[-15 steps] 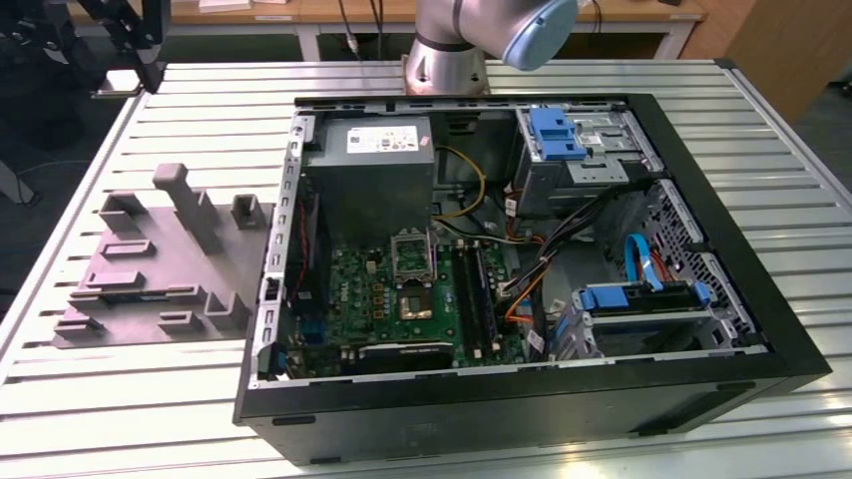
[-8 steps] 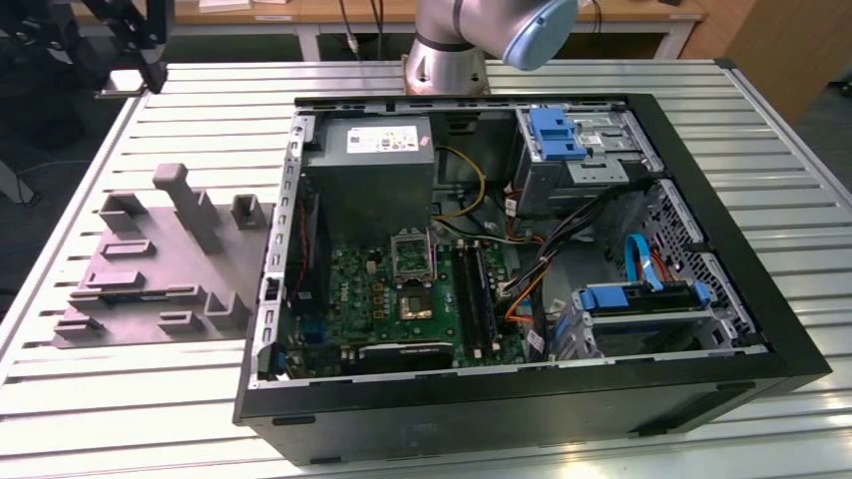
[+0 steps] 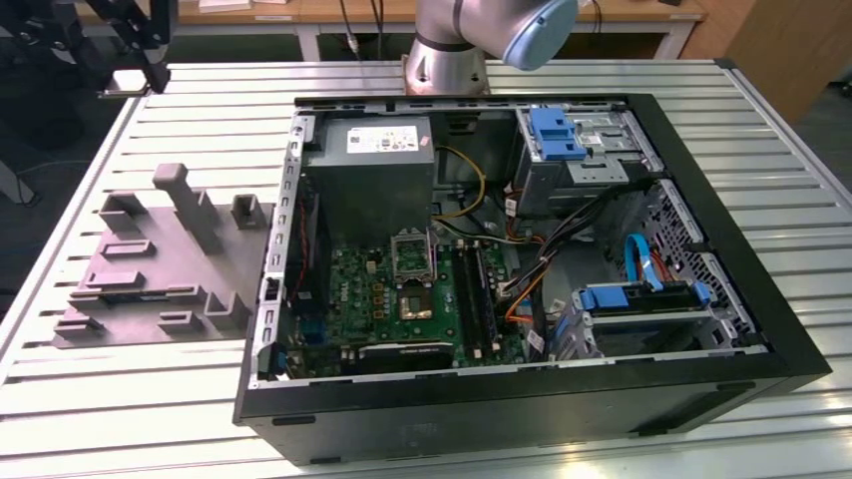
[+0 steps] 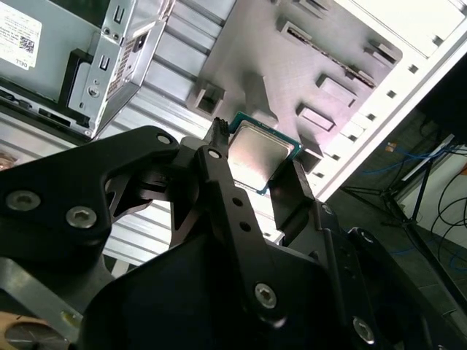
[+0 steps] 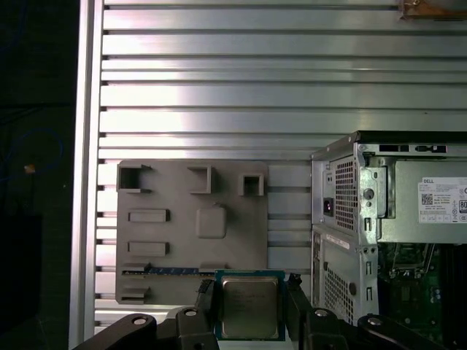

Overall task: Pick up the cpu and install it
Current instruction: 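Pick up the cpu and move it towards the insertion slot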

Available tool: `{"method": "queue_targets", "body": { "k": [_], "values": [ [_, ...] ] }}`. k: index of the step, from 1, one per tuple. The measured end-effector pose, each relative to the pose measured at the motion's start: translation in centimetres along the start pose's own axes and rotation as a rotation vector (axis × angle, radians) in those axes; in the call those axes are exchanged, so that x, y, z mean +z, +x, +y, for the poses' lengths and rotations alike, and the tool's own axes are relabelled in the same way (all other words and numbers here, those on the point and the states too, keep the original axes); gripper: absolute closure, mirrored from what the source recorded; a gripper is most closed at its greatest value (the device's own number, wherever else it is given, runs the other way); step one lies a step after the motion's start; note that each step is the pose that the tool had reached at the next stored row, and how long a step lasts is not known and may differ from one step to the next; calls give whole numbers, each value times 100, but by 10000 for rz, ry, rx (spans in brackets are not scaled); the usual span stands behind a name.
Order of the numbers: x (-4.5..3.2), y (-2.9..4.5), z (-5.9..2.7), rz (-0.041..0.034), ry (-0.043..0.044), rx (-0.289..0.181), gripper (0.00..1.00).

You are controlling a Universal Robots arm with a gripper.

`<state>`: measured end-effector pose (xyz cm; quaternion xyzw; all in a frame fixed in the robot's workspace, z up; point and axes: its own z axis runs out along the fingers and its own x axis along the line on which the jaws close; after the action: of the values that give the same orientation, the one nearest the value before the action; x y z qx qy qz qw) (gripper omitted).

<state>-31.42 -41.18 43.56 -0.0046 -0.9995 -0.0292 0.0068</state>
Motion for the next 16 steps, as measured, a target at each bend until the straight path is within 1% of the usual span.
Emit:
{"method": "queue_targets", "body": {
  "k": [9, 16],
  "values": [
    [-1, -32, 0, 0, 0, 1, 53],
    [7, -103, -2, -1, -1, 0, 53]
  ]
}}
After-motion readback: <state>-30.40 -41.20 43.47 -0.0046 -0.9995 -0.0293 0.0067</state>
